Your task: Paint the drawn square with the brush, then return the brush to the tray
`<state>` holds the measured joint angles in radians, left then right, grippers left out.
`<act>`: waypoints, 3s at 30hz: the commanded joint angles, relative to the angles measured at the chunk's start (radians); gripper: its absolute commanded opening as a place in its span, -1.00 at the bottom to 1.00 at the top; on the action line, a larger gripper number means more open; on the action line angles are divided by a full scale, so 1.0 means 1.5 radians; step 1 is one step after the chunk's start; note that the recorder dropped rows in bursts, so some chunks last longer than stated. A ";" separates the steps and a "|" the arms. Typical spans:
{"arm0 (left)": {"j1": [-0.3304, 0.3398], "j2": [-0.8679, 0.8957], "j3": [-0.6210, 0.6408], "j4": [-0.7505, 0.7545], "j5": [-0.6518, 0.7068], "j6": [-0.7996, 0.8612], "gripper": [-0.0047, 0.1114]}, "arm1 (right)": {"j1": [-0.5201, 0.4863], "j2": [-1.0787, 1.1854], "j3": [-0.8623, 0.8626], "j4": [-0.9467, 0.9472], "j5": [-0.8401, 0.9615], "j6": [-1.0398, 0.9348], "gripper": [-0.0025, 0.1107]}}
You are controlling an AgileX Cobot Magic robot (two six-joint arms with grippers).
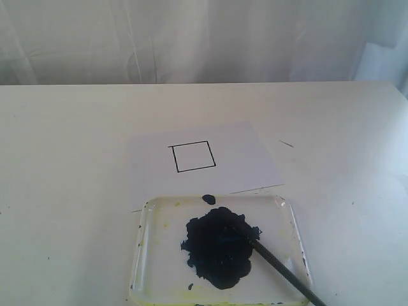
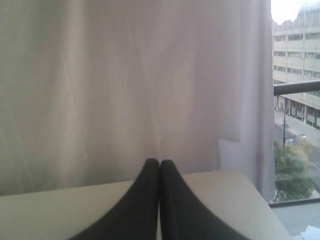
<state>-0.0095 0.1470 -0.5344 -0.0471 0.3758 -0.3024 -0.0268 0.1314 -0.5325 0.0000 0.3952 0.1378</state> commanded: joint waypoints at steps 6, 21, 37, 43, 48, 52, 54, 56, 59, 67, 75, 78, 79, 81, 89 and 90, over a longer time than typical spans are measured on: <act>-0.002 0.229 -0.152 -0.005 0.172 0.057 -0.92 | -0.002 0.167 -0.157 0.006 0.064 -0.032 -0.96; -0.002 0.581 -0.415 -0.199 0.268 0.298 -0.92 | -0.002 0.415 -0.243 0.140 0.160 -0.297 -0.96; -0.007 0.900 -0.572 -0.333 0.292 0.427 -0.19 | -0.002 0.573 -0.243 0.202 0.189 -0.373 -0.02; -0.074 0.984 -0.602 -0.330 0.244 0.549 -0.15 | -0.002 0.610 -0.243 0.228 0.189 -0.374 -0.02; -0.109 1.053 -0.627 -0.329 0.226 0.681 0.23 | -0.002 0.627 -0.243 0.228 0.197 -0.391 -0.02; -0.117 1.096 -0.630 -0.334 0.221 0.820 0.33 | -0.002 0.634 -0.243 0.228 0.198 -0.391 -0.02; -0.117 1.114 -0.630 -0.346 0.206 0.874 0.33 | -0.002 0.639 -0.243 0.228 0.198 -0.392 -0.02; -0.117 1.129 -0.630 -0.362 0.197 0.922 0.33 | -0.002 0.645 -0.243 0.228 0.197 -0.407 -0.02; -0.117 1.149 -0.630 -0.418 0.197 0.991 0.33 | -0.002 0.657 -0.243 0.229 0.198 -0.409 -0.02; -0.117 1.211 -0.630 -0.519 0.221 1.178 0.33 | -0.002 0.679 -0.243 0.229 0.198 -0.411 -0.02; -0.117 1.265 -0.630 -0.530 0.185 1.250 0.33 | -0.002 0.679 -0.243 0.229 0.192 -0.422 -0.02; -0.117 1.287 -0.630 -0.552 0.185 1.269 0.33 | -0.002 0.679 -0.243 0.229 0.188 -0.423 -0.02; -0.117 1.292 -0.630 -0.561 0.185 1.270 0.33 | -0.002 0.679 -0.243 0.229 0.188 -0.423 -0.02; -0.117 1.304 -0.630 -0.584 0.183 1.270 0.33 | -0.002 0.679 -0.243 0.229 0.188 -0.423 -0.02; -0.117 1.345 -0.630 -0.587 0.178 1.311 0.33 | -0.002 0.679 -0.243 0.229 0.188 -0.423 -0.02; -0.117 1.348 -0.630 -0.590 0.178 1.319 0.33 | -0.002 0.679 -0.243 0.229 0.188 -0.423 -0.02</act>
<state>-0.1831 2.1582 -1.4743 -0.9039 0.6309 1.6469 -0.0268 1.1482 -0.8906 0.3380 0.6853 -0.4885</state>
